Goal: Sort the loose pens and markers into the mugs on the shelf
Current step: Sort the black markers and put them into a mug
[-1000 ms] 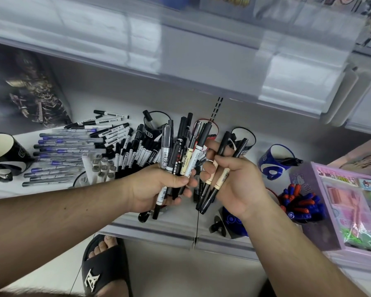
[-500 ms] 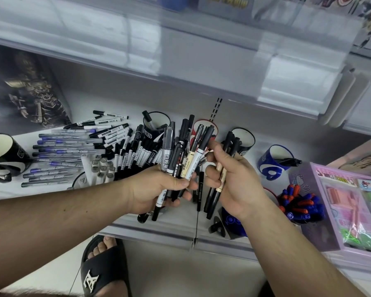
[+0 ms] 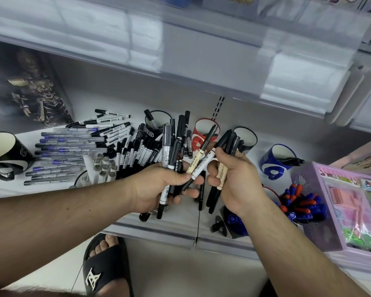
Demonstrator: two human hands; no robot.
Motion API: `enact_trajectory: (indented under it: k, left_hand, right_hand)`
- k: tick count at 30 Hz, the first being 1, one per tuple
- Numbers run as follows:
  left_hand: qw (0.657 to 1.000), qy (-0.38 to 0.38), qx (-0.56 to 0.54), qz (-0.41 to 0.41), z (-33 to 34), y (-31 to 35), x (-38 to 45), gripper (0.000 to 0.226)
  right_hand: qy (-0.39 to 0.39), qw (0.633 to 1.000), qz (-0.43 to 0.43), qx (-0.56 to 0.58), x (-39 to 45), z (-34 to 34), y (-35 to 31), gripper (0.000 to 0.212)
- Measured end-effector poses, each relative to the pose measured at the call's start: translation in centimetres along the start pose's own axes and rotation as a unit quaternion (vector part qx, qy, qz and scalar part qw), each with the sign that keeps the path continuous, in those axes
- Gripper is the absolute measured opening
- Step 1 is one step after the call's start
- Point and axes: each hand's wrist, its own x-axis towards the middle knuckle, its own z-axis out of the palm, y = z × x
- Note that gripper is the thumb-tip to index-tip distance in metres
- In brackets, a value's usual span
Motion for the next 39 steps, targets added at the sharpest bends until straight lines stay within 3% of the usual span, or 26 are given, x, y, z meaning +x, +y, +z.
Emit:
enact_trajectory:
  k: [6, 9, 13, 18, 25, 28, 30, 34, 37, 39]
  left_hand:
    - [1.000, 0.009, -0.007, 0.008, 0.1, -0.3, 0.3, 0.016]
    - [1.000, 0.004, 0.003, 0.012, 0.1, -0.2, 0.3, 0.015]
    - [0.999, -0.031, 0.007, -0.007, -0.2, -0.1, 0.0, 0.024]
    - [0.996, -0.079, -0.002, -0.045, -1.3, -0.5, 0.3, 0.034]
    - [0.987, -0.152, -0.023, -0.050, -1.2, -0.3, 0.3, 0.035]
    - [0.980, -0.184, 0.026, -0.070, -0.8, 0.2, -0.2, 0.027]
    - [0.982, -0.174, 0.009, -0.073, -1.1, 0.1, 0.0, 0.025]
    - [0.986, -0.138, -0.076, -0.051, -2.6, -0.6, 1.1, 0.060]
    - [0.987, -0.096, -0.118, -0.042, -2.1, -0.4, 1.1, 0.040]
    - [0.988, -0.052, -0.144, -0.033, -1.6, -0.2, 1.0, 0.020]
  right_hand:
    - [0.022, 0.999, -0.011, -0.025, -0.2, 1.0, 0.3, 0.016]
    - [-0.016, 0.996, -0.050, -0.073, -0.6, 1.8, 0.9, 0.040]
    - [0.018, 0.997, -0.029, -0.075, -0.8, 2.2, 0.4, 0.010]
    - [0.089, 0.996, 0.007, 0.024, -0.1, 1.0, -1.5, 0.013]
    - [0.016, 0.992, -0.003, -0.122, 0.5, 0.9, 0.1, 0.014]
    - [-0.070, 0.989, 0.013, -0.129, 0.2, 1.4, 0.7, 0.026]
    - [-0.095, 0.987, 0.010, -0.126, 0.2, 1.5, 0.8, 0.017]
    - [-0.030, 0.994, -0.024, -0.105, 0.7, 0.7, 0.9, 0.017]
    - [-0.023, 0.999, -0.018, -0.043, 0.5, 0.2, 1.2, 0.026]
    - [-0.025, 0.999, -0.028, -0.022, 0.2, 0.0, 1.4, 0.017]
